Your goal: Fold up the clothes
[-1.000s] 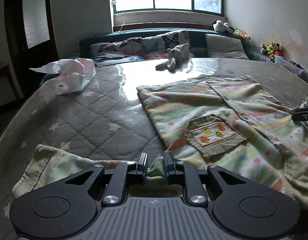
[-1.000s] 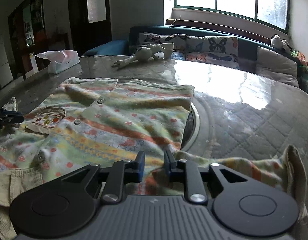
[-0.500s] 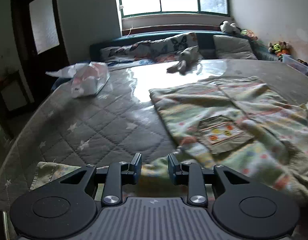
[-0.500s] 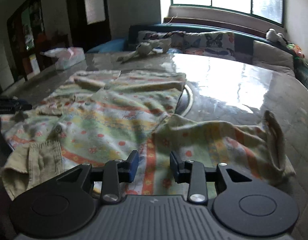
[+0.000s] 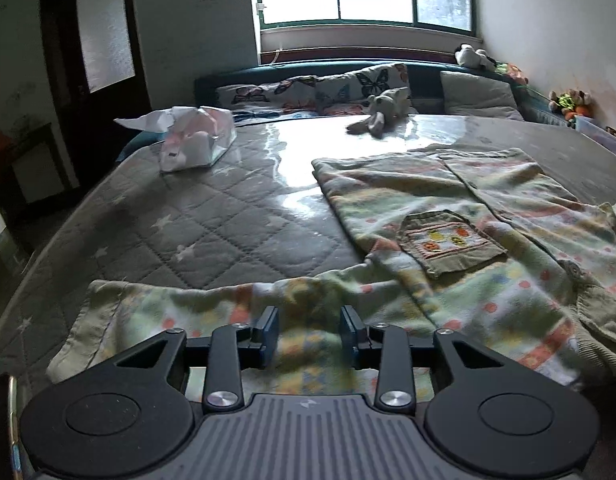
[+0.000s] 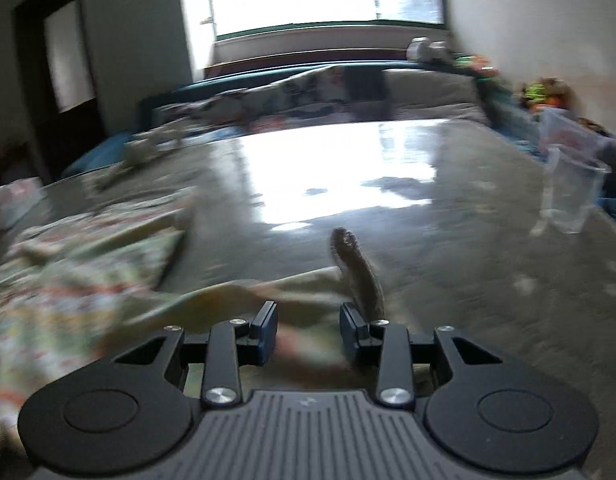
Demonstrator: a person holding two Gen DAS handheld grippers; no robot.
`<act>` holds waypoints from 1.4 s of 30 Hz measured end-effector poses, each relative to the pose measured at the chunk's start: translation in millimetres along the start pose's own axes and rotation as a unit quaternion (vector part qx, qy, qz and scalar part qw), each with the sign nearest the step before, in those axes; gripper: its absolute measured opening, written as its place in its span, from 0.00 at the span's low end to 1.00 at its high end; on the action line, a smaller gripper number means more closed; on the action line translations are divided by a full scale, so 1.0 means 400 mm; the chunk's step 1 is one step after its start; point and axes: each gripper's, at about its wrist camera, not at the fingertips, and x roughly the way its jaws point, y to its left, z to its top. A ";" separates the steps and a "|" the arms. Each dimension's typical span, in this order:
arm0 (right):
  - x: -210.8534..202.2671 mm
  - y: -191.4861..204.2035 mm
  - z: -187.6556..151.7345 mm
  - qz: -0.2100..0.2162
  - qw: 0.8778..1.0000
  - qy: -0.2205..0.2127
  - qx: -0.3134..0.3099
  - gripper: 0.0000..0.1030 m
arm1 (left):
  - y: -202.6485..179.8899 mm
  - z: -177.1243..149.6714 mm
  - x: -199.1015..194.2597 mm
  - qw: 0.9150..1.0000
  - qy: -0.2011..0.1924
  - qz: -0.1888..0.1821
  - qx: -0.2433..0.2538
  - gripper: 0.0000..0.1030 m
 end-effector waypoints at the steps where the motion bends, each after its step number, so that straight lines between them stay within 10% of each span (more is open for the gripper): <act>1: 0.002 -0.015 0.004 -0.012 1.000 -0.003 0.004 0.33 | 0.004 -0.001 -0.002 1.000 0.000 0.003 -0.004 0.40; 24: 0.077 -0.038 0.039 -0.079 0.996 0.008 -0.038 0.41 | 0.245 -0.005 0.015 0.985 0.021 0.112 -0.132 0.47; 42: -0.008 -0.041 -0.024 -0.114 0.993 -0.002 0.000 0.41 | 0.289 0.053 0.083 0.984 0.024 0.157 -0.086 0.47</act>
